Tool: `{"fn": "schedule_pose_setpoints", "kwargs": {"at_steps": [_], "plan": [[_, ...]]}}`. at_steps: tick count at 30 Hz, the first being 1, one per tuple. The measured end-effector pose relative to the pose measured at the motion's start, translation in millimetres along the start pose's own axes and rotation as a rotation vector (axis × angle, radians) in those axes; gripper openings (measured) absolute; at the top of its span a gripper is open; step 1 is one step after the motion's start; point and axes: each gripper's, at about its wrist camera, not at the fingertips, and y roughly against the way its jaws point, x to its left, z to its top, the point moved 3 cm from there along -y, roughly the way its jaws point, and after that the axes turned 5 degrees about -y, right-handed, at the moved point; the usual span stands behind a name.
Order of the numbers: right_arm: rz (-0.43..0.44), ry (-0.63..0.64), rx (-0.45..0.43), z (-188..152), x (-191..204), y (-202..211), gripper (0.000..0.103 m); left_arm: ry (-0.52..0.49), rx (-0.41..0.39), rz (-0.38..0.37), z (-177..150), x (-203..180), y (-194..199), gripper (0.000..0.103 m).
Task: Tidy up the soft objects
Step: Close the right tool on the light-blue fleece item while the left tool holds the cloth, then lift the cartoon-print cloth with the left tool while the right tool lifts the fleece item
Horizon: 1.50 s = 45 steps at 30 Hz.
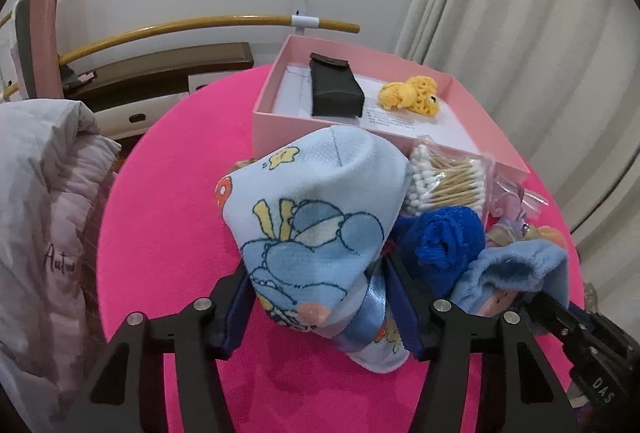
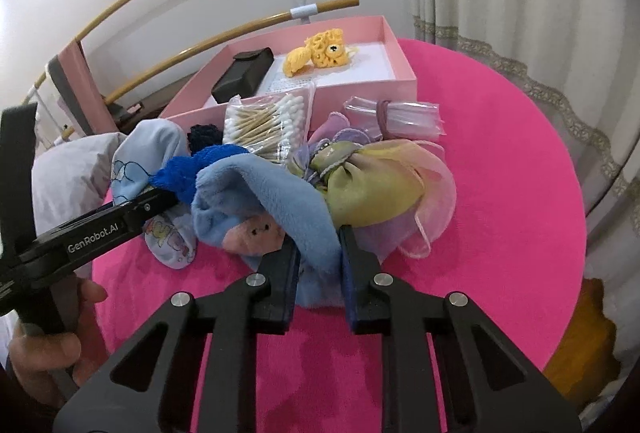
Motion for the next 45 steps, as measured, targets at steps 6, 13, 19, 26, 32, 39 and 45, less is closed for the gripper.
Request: {"fn": "schedule_pose_setpoints", "kwargs": {"at_steps": [6, 13, 19, 26, 32, 39, 45], "plan": [[0.024, 0.012, -0.008, -0.7, 4.0, 4.4, 0.045, -0.013, 0.005, 0.02, -6.5, -6.2, 5.1, 0.058], [-0.01, 0.031, 0.021, -0.3, 12.5, -26.0, 0.026, -0.047, 0.005, 0.01, -7.7, -13.9, 8.0, 0.055], [0.049, 0.036, 0.038, -7.2, 8.1, -9.1, 0.004, -0.059, -0.016, 0.015, -7.9, -7.0, 23.7, 0.053], [0.019, 0.074, 0.037, -14.4, 2.2, 7.0, 0.035, -0.077, -0.028, 0.019, -10.9, -11.8, 32.9, 0.053], [0.027, 0.137, 0.008, -17.6, 16.0, 18.1, 0.058, -0.086, -0.019, 0.019, -14.2, -15.2, 34.2, 0.053], [0.09, 0.106, 0.048, -18.2, 24.9, -0.5, 0.003, -0.097, -0.024, 0.022, -14.0, -17.1, 39.0, 0.053], [0.139, 0.114, 0.039, -22.5, 28.9, 14.3, 0.003, -0.085, -0.03, 0.032, -14.4, -11.9, 45.3, 0.053]]}}
